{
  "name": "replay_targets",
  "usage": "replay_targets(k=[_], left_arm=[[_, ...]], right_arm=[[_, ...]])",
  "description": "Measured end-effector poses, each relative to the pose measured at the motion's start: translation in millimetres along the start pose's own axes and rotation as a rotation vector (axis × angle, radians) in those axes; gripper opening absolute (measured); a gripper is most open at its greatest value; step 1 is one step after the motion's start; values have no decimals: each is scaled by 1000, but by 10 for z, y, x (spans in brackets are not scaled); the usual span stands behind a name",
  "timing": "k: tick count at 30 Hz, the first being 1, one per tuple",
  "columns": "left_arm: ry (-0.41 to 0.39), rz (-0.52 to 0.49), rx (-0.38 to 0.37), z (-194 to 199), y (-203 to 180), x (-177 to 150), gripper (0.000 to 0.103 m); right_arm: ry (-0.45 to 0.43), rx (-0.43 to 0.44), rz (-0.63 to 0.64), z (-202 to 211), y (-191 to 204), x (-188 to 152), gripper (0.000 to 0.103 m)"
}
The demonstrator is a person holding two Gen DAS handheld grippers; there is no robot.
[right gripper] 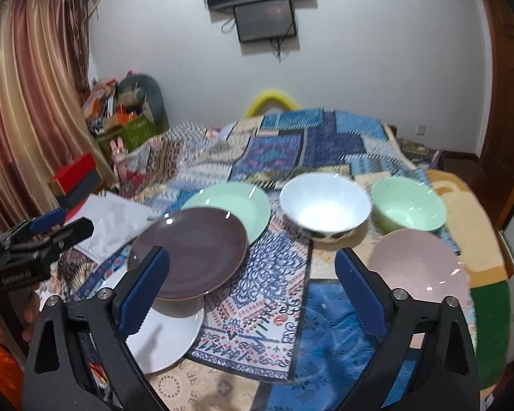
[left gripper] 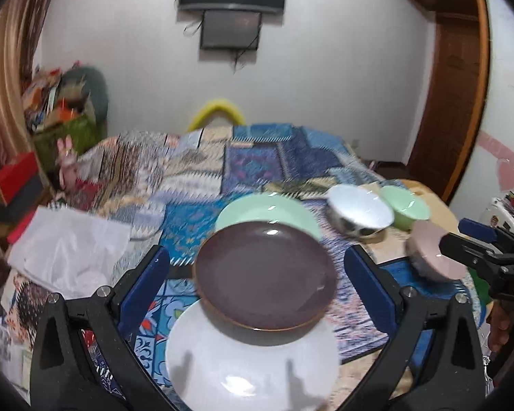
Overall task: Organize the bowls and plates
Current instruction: 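Close both grippers on the rim of the dark purple plate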
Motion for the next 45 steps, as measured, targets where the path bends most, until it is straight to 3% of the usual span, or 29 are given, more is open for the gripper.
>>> replay_targets(k=[7, 10, 14, 18, 20, 24, 32, 34, 45], left_arm=[[104, 56, 54, -573, 468, -98, 102], [135, 53, 34, -747, 597, -131, 89], [210, 74, -78, -1013, 693, -190, 70], [279, 66, -53, -1216, 761, -272, 66], [317, 83, -68, -1312, 786, -324, 55], [381, 111, -78, -1486, 829, -417, 49], [421, 114, -131, -1619, 751, -442, 37], [430, 111, -147, -1627, 719, -440, 34], [431, 108, -157, -1621, 688, -422, 32]], right_arm=[[91, 7, 7, -455, 53, -40, 82], [127, 12, -5, -595, 53, -65, 76], [176, 15, -15, -795, 51, -105, 65], [229, 47, -45, -961, 44, -162, 55], [249, 53, -58, -1032, 32, -180, 51], [281, 59, -52, -1129, 61, -213, 44], [307, 87, -55, -1240, 94, -207, 34], [315, 97, -56, -1278, 120, -197, 27], [317, 135, -77, -1301, 119, -196, 24]])
Point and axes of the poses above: each gripper's, at about its wrist camera, not at the fingertips, and z roughly against the way its jaws point, y to its left, x to its top, the point moved 7 cm from there along -z, roughly the way its jaws point, and after that the axes turned 5 degrees about y, right-handed, at the moved point
